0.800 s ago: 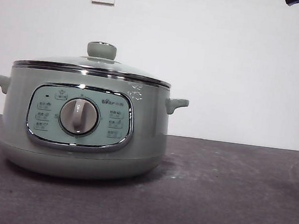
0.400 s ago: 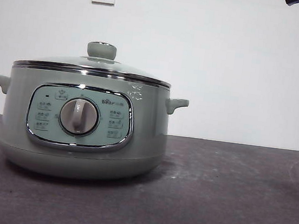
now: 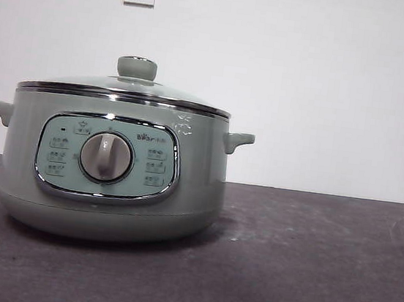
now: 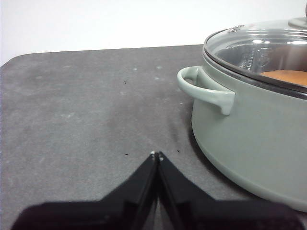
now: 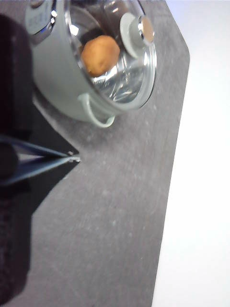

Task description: Pick up the potato,open the lid,put the potato in the pot,close the lid

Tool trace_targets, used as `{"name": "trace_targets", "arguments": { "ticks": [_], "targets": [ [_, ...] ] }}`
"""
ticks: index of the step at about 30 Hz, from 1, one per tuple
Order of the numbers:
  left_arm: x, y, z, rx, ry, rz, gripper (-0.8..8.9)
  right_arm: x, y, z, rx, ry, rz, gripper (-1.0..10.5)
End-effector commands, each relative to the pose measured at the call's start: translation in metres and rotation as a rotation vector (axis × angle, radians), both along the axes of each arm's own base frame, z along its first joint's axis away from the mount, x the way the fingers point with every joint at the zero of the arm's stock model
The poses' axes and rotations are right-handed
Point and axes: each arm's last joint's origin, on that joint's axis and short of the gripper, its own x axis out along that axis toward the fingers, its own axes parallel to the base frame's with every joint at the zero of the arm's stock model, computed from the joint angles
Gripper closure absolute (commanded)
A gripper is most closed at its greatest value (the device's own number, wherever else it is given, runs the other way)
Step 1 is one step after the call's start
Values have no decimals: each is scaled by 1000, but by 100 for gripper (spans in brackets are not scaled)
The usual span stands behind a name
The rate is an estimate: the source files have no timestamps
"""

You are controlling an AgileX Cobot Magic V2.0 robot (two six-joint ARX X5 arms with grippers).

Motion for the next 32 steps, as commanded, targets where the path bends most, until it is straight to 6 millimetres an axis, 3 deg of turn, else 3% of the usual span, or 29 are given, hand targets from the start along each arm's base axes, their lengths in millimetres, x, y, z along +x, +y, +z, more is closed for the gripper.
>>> {"name": "trace_targets", "arguments": {
  "ticks": [1,9,17,24,32],
  "targets": [
    [1,0,-5,8,10,1,817,-6,-11,-19,15,-23,-40,946],
    [1,0,-5,8,10,1,817,-21,-28,-80,100,-141,-153,946],
    [1,0,-5,8,10,1,817,-16,-30,-141,170,-109,-199,946],
    [1,0,-5,8,10,1,817,-15,-31,-159,177,-83,-221,946],
    [1,0,-5,8,10,1,817,-16,-32,-163,176,-42,-226,946]
  ]
}}
